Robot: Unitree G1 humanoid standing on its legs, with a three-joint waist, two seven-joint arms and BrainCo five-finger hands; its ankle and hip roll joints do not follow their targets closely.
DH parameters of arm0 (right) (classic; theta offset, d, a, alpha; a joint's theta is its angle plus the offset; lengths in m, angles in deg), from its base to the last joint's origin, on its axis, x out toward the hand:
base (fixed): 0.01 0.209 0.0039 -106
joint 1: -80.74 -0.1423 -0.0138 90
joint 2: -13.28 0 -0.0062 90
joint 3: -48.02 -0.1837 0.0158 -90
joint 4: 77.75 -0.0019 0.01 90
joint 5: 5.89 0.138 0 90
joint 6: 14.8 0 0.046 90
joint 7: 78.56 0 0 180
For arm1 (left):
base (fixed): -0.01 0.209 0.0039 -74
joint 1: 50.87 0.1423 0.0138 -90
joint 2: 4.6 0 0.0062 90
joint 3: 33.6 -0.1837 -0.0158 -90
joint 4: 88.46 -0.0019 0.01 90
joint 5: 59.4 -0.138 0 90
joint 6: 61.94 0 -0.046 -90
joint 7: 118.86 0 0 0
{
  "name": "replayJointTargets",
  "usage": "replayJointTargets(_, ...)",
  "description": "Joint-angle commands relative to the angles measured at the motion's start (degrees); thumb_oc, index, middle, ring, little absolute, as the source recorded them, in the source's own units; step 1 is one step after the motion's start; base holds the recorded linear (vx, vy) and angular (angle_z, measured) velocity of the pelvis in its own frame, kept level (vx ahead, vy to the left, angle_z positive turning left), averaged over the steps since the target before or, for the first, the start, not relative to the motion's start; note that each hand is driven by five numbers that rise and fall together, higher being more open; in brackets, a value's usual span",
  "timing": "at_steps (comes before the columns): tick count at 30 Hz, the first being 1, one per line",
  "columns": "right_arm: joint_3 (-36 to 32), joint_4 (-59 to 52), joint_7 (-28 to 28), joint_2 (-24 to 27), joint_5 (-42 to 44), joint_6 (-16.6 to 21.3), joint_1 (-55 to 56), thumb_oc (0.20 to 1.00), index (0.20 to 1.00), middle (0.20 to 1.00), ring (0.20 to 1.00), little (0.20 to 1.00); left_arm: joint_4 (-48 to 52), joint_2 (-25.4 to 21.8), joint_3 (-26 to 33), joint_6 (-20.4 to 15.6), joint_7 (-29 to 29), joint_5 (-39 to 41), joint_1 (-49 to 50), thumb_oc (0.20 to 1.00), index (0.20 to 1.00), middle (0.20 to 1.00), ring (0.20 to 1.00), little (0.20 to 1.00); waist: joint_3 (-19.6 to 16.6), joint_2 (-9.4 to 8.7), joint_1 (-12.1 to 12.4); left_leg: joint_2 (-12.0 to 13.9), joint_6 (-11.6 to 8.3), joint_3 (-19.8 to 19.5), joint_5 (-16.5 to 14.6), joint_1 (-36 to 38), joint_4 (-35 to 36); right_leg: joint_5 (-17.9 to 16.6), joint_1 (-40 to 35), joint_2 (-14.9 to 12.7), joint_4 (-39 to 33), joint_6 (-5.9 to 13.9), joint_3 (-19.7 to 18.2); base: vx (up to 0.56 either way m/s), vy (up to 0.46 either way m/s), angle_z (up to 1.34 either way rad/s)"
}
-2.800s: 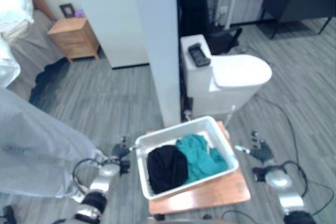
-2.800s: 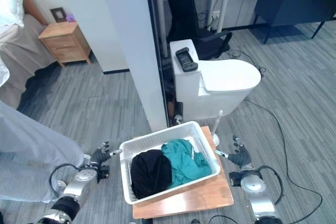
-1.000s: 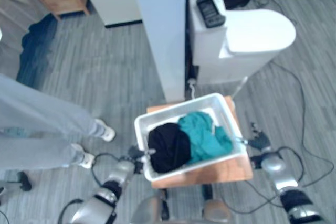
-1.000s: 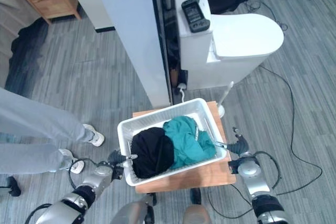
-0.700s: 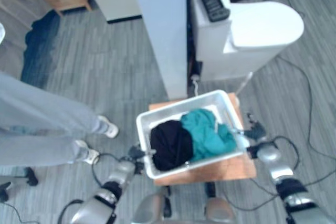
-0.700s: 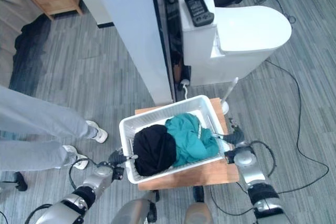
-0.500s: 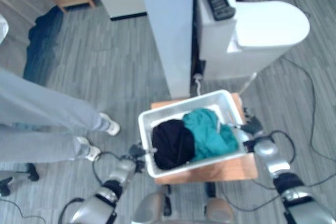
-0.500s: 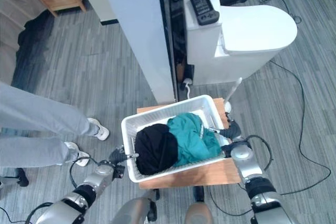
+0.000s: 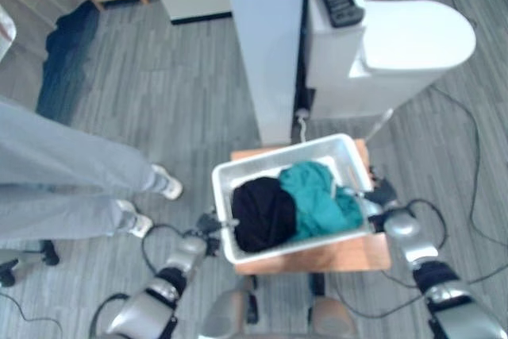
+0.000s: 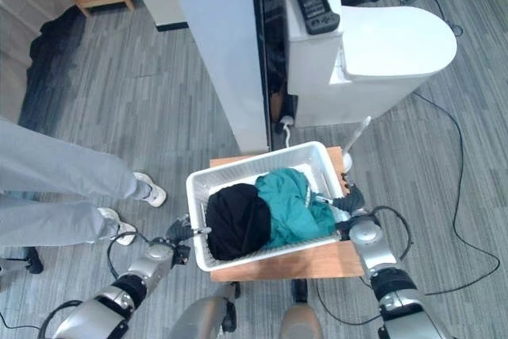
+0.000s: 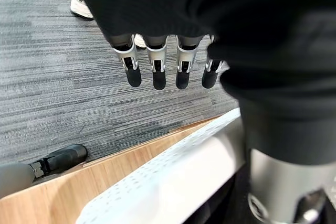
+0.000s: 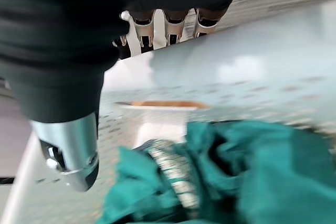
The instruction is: Grab the laundry basket,head to the washer,open it,put in the laundry and shut it.
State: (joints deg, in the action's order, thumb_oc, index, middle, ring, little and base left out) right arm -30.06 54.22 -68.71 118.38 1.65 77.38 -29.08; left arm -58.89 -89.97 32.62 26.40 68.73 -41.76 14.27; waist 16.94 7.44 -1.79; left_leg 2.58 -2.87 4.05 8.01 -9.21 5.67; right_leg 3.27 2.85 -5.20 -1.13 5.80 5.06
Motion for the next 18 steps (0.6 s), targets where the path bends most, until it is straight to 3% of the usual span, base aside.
replayJointTargets(1,1.08,-1.99,-0.07,1.44,3.71,1.57,-2.62,1.0,1.0,1.0,1.0,1.0,-8.36,0.25,-0.78,-0.51,1.73,-0.61,-6.83,1.0,1.0,1.0,1.0,1.0,0.2,-1.39,1.29,-0.39,-0.52,-3.21,-4.66,1.47,-2.94,-3.77,10.27,-0.13,5.46,0.31,2.29,0.0,0.0,0.0)
replayJointTargets(14,5.41,-1.09,-0.99,1.45,4.34,1.08,-8.79,1.0,1.0,1.0,1.0,1.0,-15.46,-1.33,-1.6,-0.08,2.41,-1.79,-16.43,1.0,1.0,1.0,1.0,1.0,2.18,-3.01,0.69,0.23,-0.97,-3.25,-2.99,-1.04,-1.58,-4.75,12.53,0.45,4.7,0.3,2.55,0.0,-0.004,-0.01)
replayJointTargets(16,5.9,-0.74,-1.26,1.48,4.34,1.05,-9.24,0.896,0.896,0.896,0.896,0.896,-15.39,-1.44,-1.95,-0.2,2.33,-2.0,-17.09,1.0,1.0,1.0,1.0,1.0,2.37,-3.08,0.7,0.26,-0.92,-3.22,-3.01,-1.15,-1.61,-4.84,12.62,0.51,4.63,0.29,2.44,0.0,0.0,0.0)
replayJointTargets(17,6.11,-0.94,-1.48,1.56,4.24,0.96,-9.31,0.796,0.796,0.796,0.796,0.796,-15.02,-1.44,-2.22,-0.2,2.21,-2.04,-17.34,1.0,1.0,1.0,1.0,1.0,2.5,-3.12,0.74,0.28,-0.87,-3.2,-3.0,-1.19,-1.62,-4.88,12.72,0.53,4.64,0.28,2.4,0.0,0.0,0.0)
replayJointTargets(18,6.35,-1.36,-1.75,1.65,4.02,0.73,-9.43,0.84,0.84,0.84,0.84,0.84,-14.68,-1.59,-2.48,-0.26,2.21,-2.26,-17.57,1.0,1.0,1.0,1.0,1.0,2.73,-3.22,0.73,0.36,-0.87,-3.19,-3.0,-1.32,-1.66,-4.94,12.88,0.54,4.63,0.29,2.33,0.0,0.0,0.0)
